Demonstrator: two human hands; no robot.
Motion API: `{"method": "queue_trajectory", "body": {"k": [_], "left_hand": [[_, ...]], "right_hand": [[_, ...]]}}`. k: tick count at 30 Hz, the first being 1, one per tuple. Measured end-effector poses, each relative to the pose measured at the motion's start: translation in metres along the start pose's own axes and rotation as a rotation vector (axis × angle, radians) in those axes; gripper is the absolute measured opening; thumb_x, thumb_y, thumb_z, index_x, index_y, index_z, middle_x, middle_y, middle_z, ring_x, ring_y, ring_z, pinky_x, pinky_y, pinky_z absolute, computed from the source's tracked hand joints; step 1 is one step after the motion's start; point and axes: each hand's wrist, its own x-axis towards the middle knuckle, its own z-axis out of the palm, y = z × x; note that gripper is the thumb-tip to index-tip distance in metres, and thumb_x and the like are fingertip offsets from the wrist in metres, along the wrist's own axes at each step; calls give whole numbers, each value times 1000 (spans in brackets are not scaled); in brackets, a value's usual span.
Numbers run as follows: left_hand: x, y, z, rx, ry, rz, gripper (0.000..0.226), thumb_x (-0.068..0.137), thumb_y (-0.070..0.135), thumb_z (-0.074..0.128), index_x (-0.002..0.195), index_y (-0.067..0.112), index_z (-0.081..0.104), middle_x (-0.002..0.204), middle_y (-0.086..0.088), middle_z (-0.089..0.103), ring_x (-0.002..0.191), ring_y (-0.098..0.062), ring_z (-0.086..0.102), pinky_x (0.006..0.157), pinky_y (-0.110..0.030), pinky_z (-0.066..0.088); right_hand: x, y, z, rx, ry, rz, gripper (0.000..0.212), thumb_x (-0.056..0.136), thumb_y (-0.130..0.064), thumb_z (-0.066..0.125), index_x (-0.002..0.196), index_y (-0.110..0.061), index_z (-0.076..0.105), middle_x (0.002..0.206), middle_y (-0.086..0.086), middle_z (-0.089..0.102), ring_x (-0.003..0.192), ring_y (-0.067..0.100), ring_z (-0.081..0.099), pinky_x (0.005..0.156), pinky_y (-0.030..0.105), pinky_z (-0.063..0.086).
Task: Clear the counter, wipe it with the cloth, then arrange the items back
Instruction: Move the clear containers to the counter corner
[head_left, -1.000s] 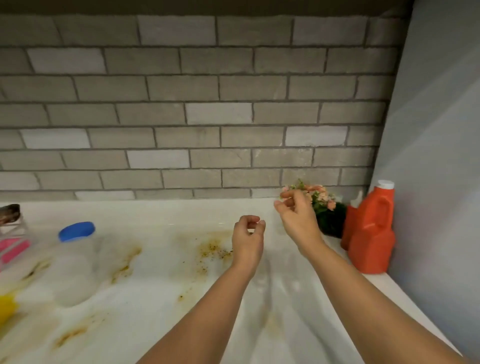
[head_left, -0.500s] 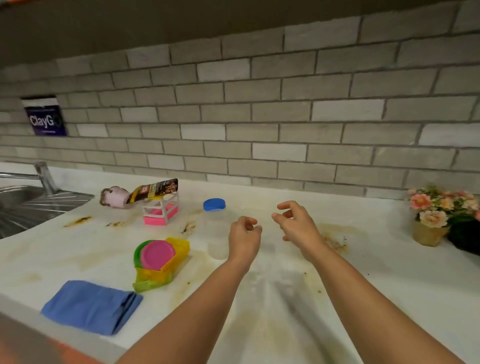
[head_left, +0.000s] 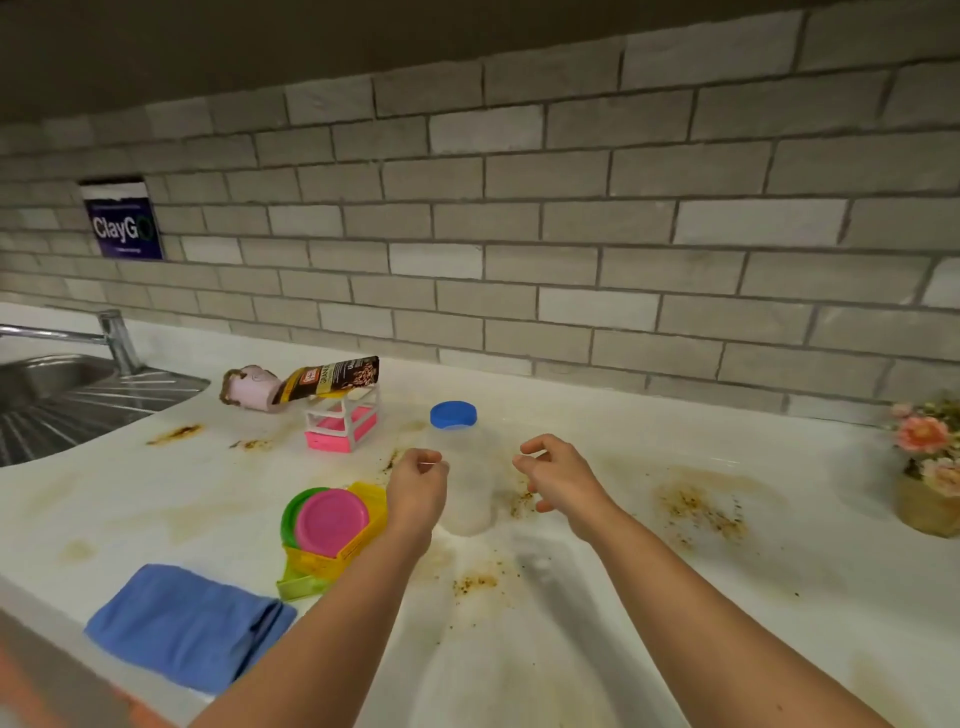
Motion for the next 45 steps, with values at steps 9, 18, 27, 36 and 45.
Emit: {"method": "queue_trajectory", "body": {"k": [9, 18, 27, 36, 45], "left_hand": [[48, -17, -16, 58, -86, -63, 26, 92, 11, 49, 117, 3, 55, 114, -14, 59, 102, -30, 55, 91, -38, 46], [96, -30, -5, 57, -287, -250, 22, 92, 9, 45, 100, -8, 57, 103, -31, 57, 93, -44, 58, 82, -42, 49], [118, -42, 7, -47, -316, -392, 10, 89, -3, 46, 80, 1, 49, 82, -15, 52, 63, -23, 46, 52, -29, 40], [106, -11, 25, -128, -457, -333, 15, 84, -10, 45, 84, 0, 56, 73, -12, 56, 62, -24, 52, 51, -31, 46], [33, 12, 93, -120, -677, -274, 35, 83, -10, 40, 114, -7, 55, 85, -17, 59, 64, -26, 56, 53, -30, 48]], "right_hand": [[32, 5, 48, -21, -14, 166, 34, 92, -19, 50, 120, -1, 52, 104, 14, 55, 88, 21, 50, 63, 28, 44], [55, 16, 87, 32, 81, 380, 42, 96, -25, 45, 128, 2, 44, 96, 8, 53, 60, 20, 58, 56, 25, 50], [65, 21, 89, 107, 148, 422, 9, 90, -8, 51, 96, -3, 54, 81, 8, 52, 64, 21, 53, 60, 31, 55], [50, 13, 60, 203, 298, 340, 22, 91, -8, 52, 108, 2, 62, 89, 13, 55, 68, 17, 52, 60, 29, 55], [-8, 22, -27, 244, 482, 322, 15, 94, -13, 50, 105, -5, 58, 89, 7, 54, 67, 14, 49, 62, 32, 54]]}}
